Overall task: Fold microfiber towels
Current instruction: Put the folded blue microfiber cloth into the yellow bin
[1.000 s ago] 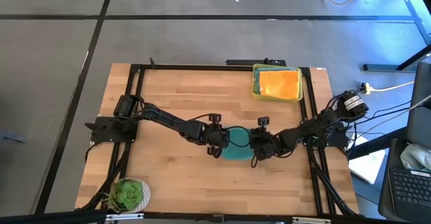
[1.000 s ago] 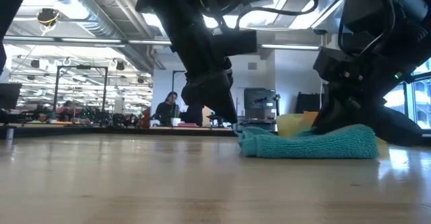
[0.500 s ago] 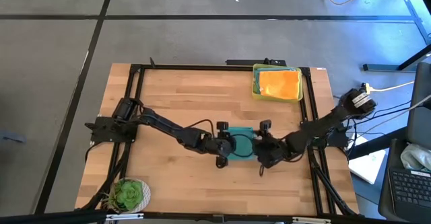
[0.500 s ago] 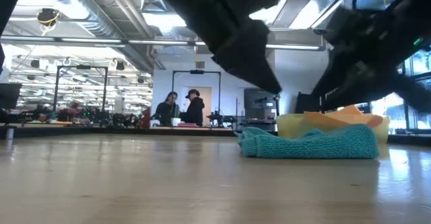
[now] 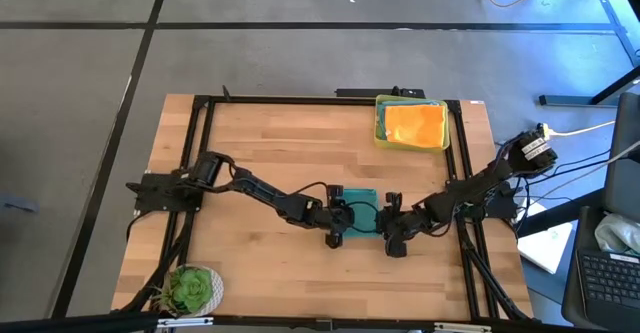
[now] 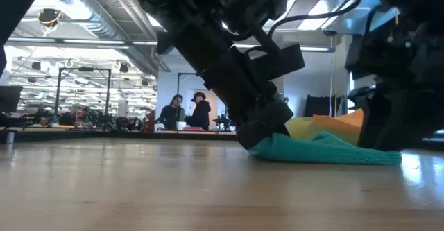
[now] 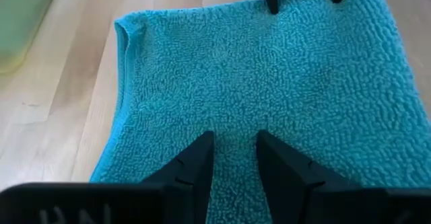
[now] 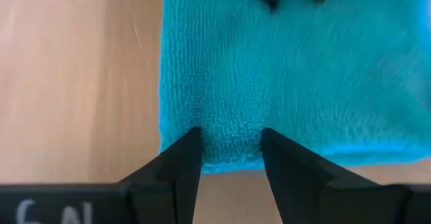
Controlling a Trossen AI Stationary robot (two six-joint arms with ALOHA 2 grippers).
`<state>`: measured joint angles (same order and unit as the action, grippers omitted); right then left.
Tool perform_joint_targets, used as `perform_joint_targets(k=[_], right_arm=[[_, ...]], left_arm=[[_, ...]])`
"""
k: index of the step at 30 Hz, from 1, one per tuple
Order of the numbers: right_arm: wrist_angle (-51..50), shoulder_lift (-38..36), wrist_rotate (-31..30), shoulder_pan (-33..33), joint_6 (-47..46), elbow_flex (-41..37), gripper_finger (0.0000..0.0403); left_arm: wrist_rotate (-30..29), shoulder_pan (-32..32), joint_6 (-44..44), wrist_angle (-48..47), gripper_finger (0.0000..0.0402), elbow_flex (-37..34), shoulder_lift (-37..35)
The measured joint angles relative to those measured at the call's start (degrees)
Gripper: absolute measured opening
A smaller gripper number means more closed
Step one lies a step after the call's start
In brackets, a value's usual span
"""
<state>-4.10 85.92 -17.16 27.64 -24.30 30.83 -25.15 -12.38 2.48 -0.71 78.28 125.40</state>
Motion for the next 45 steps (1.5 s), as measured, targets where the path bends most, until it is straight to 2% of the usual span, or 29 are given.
perform_joint_targets(k=[5,12,16,19,24,28,31,36,41,45], right_arm=[[0.9,0.3,-0.5,0.4,-2.5,-0.9,0.0158],[-2.5,-2.8,-4.2,2.0,2.1,4.3,0.0158],[-1.6,-3.2,-5.0,3.8,4.4,7.2,0.0158],[1.4,-0.5,-4.8,4.8,5.5,8.0,0.0158],[5.0,8.0,-4.0,4.8,6.6,12.4,0.0159],[-0.7,16.6,-5.2,3.9,8.4,19.9,0.0159],[-9.9,20.9,-7.3,2.8,8.4,25.5,0.0164],[-13.7,22.5,-7.8,2.1,9.9,28.9,0.0198],[-15.1,21.7,-8.5,1.6,9.7,29.1,0.0233],[-15.6,21.0,-10.2,1.6,9.6,29.1,0.0243]], left_arm=[[0.5,0.0,-0.3,0.7,0.0108,0.0,0.0],[0.0,-1.4,-0.6,-2.1,0.0108,0.0,-0.8],[-5.6,-3.2,-1.6,-9.7,0.0108,-0.2,-4.3],[-9.5,-4.6,-3.2,-15.1,0.0108,-0.2,-7.9],[-11.3,-6.8,-5.9,-19.2,0.0108,-0.1,-12.8],[-12.2,-9.4,-10.9,-27.6,0.0108,-0.1,-16.6],[-16.1,-12.1,-16.9,-36.4,0.0108,-0.1,-19.2],[-23.1,-16.7,-23.0,-43.9,0.0108,-0.1,-21.8],[-24.9,-18.7,-23.4,-43.9,0.0108,-0.1,-22.1],[-24.9,-18.8,-23.8,-43.9,0.0108,-0.1,-22.1]])
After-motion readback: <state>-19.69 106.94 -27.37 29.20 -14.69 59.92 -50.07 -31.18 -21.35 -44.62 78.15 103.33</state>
